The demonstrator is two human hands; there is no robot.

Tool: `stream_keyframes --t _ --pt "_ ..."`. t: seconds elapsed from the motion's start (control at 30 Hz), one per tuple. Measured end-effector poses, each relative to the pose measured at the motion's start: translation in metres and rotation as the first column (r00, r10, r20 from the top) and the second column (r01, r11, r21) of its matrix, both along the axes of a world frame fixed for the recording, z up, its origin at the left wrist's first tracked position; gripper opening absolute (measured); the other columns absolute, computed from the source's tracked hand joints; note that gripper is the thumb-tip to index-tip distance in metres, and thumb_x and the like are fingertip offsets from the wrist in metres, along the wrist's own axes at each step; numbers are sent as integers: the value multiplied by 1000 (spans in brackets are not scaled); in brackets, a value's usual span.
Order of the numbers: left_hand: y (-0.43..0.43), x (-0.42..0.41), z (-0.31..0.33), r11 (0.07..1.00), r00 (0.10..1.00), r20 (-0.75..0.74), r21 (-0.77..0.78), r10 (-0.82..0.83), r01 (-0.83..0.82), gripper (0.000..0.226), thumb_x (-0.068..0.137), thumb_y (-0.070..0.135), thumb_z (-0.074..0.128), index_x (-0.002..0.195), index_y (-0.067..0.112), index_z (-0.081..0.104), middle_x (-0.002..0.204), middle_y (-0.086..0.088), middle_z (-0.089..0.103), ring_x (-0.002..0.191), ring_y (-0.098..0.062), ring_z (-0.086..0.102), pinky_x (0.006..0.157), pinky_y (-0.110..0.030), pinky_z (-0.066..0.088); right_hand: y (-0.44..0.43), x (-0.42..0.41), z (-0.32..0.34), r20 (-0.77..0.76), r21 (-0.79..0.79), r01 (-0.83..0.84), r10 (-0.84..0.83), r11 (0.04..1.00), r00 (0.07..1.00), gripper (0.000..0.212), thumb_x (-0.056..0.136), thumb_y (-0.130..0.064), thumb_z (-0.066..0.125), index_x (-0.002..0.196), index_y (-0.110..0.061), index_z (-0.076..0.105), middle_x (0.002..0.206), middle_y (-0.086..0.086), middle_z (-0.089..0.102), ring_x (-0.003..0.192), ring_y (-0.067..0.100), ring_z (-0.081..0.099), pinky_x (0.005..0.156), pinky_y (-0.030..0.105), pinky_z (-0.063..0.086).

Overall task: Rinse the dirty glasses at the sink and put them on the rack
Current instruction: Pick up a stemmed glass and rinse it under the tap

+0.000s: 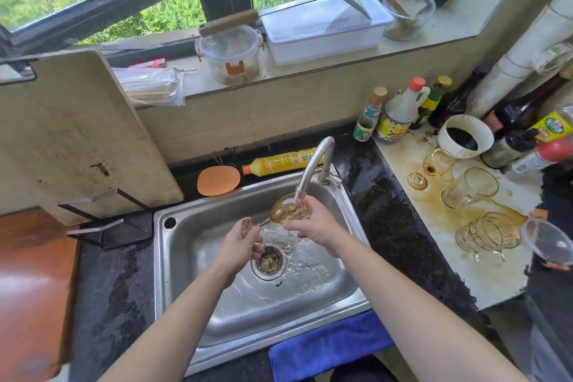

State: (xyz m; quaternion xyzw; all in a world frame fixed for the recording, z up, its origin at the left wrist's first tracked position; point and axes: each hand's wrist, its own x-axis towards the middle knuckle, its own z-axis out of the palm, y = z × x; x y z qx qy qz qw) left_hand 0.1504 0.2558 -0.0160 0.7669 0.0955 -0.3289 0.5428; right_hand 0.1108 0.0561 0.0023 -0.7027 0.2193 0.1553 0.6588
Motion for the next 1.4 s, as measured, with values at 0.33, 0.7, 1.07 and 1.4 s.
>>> stream_keyframes --t 0.33,0.7,1.07,1.4 --pt "-4 4 4 982 983 -132 -120 132 -148 47 107 15 45 151 5 31 117 -6 53 97 -26 61 75 -34 55 6 -1 2 61 7 5 -6 1000 998 72 80 -39 86 139 -34 46 125 -13 58 113 12 62 84 27 56" --pt "-5 1 4 984 987 -127 -136 95 -112 33 107 23 46 138 14 42 105 -17 62 86 -25 64 69 -31 54 3 1 1 85 -30 43 -40 999 996 36 84 -35 84 108 -33 57 108 -1 69 76 9 63 62 17 51" --pt "-2 3 7 977 976 -180 -154 121 -150 36 108 31 44 133 6 48 105 -13 62 73 -17 57 60 -26 43 -1 2 -4 51 -64 -20 23 998 998 56 78 -27 87 122 -34 53 124 -3 66 103 15 66 77 28 53" --pt "0 9 9 959 976 -139 -205 170 -196 47 101 7 57 145 7 42 114 -12 57 80 -21 62 63 -28 51 3 3 -5 -9 -81 4 -4 997 1000 77 67 -56 88 129 -28 52 125 -4 64 108 14 64 90 37 57"
